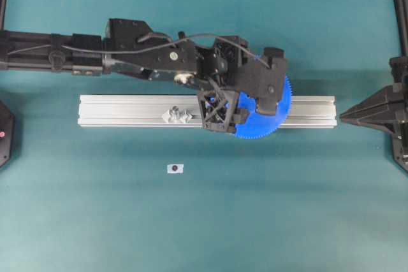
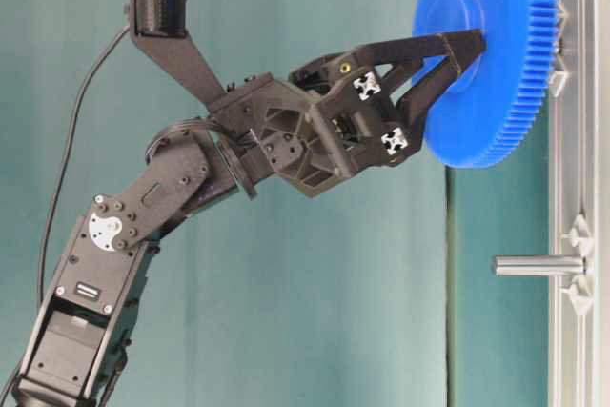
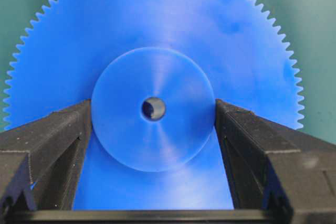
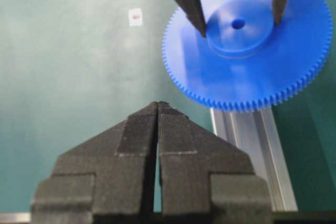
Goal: Insert the large gear onto the shaft.
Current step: 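Align the gear's center hole over the shaft and lower it down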
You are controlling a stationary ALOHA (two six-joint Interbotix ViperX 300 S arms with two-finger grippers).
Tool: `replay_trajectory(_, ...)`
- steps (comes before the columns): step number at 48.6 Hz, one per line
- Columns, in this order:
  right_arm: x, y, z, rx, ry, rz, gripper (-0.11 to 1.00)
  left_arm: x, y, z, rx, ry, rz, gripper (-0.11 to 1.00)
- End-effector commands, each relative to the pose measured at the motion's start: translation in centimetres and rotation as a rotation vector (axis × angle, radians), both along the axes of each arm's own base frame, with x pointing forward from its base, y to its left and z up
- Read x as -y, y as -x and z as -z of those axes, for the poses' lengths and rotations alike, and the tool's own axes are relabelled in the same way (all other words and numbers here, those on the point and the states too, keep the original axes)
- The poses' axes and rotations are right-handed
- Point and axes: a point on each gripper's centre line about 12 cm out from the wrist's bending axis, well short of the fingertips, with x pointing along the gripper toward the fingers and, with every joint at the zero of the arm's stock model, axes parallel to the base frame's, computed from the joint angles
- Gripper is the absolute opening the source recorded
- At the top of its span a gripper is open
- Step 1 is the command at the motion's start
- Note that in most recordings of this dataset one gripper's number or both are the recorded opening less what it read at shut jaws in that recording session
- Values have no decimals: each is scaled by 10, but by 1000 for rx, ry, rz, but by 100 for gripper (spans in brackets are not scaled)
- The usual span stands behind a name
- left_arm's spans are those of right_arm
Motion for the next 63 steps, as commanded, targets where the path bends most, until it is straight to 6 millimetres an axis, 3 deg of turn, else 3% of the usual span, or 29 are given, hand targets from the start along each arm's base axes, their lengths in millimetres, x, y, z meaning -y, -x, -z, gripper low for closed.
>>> replay_trajectory(1, 0, -2, -4, 12, -10, 3, 1, 10, -3, -12, 31, 4, 14, 78)
replay_trajectory(21, 0, -2, -4, 10, -10, 3, 1, 8, -4, -13, 48, 19, -15, 78)
replay_trajectory(39, 0, -2, -5, 15, -9, 3, 1, -32, -4, -16, 79, 9, -84, 78)
replay_trajectory(63, 0, -1, -5, 20, -10, 3, 1, -44, -3, -11, 71, 9, -107, 78)
